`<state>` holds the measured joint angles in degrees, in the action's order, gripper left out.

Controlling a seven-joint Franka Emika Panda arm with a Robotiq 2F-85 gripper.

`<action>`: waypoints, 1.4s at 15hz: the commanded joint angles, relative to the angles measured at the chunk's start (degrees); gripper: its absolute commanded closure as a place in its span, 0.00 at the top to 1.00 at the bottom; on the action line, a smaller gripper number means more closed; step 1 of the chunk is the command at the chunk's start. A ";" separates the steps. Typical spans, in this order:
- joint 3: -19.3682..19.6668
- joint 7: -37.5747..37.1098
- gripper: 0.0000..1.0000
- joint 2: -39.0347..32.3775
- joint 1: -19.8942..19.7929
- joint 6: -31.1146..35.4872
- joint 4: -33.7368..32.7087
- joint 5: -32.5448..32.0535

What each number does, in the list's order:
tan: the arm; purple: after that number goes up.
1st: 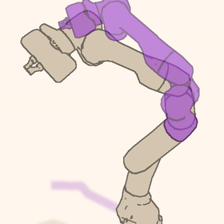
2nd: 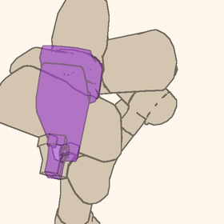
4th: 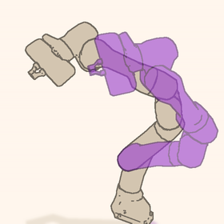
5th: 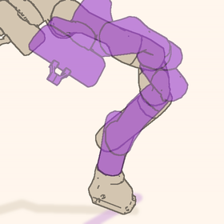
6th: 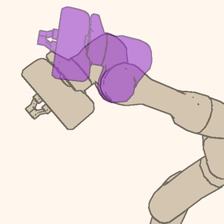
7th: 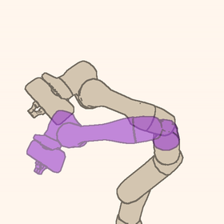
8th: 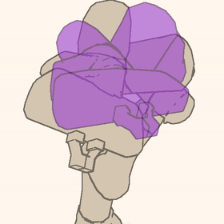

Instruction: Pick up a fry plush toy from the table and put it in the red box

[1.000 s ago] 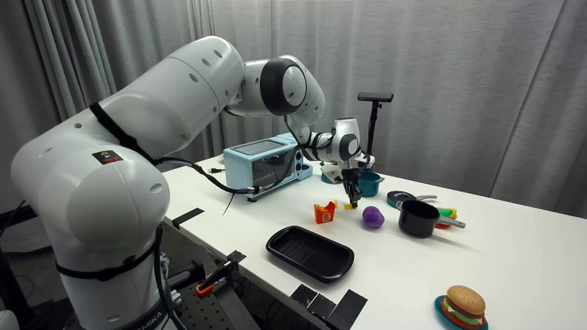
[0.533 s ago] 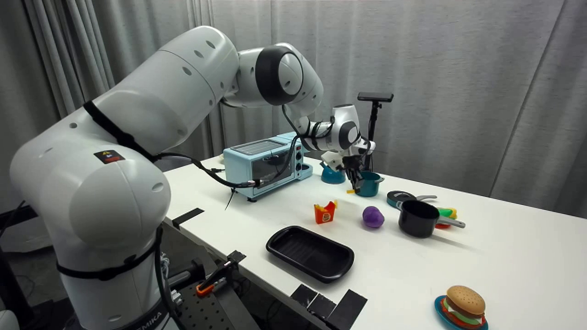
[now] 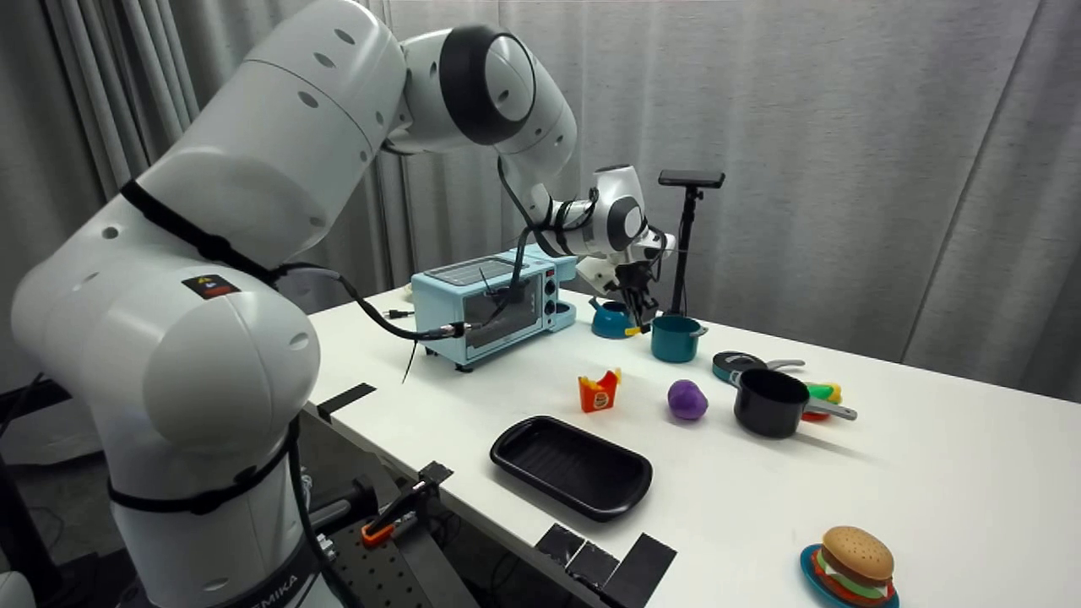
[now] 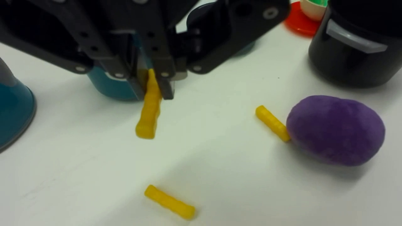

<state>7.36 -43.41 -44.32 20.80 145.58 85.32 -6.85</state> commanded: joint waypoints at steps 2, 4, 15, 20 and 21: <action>1.33 -1.00 0.04 7.64 1.88 3.33 10.74 -3.24; 1.53 -1.05 0.04 9.71 2.18 4.21 13.96 -4.73; 2.08 -0.50 0.04 18.41 1.28 7.37 28.02 -10.90; 1.97 -0.71 0.04 19.84 1.08 8.08 31.51 -12.90; 1.98 -0.81 0.04 19.97 1.08 8.21 32.01 -13.28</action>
<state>8.98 -43.41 -26.65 21.89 151.92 113.93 -17.86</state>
